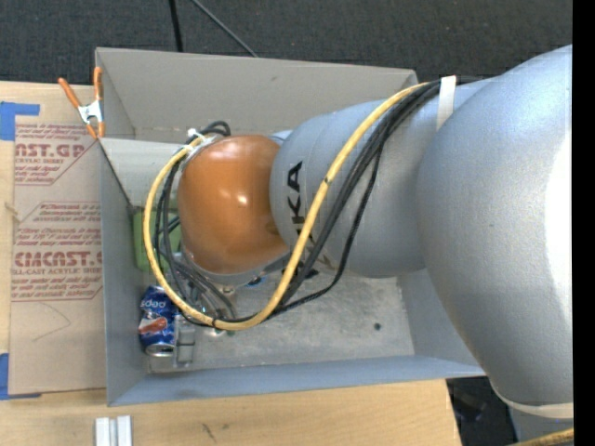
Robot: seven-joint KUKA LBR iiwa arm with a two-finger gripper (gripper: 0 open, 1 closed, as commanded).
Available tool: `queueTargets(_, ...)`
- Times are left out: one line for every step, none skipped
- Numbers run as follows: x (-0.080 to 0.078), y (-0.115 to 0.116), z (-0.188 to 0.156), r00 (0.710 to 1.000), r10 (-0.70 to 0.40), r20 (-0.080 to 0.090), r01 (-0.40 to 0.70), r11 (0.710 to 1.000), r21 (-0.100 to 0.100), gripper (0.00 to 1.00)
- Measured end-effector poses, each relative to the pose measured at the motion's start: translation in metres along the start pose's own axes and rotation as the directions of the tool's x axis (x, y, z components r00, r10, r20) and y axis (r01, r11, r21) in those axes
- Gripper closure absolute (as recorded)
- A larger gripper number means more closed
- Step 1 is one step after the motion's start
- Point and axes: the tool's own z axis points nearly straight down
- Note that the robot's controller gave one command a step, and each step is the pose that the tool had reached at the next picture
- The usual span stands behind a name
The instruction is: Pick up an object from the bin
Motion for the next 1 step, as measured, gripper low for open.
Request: queueTargets(-0.0458,0.0028,0.0953,0.949,-0.314,0.014,0.315,0.949,-0.003,0.0)
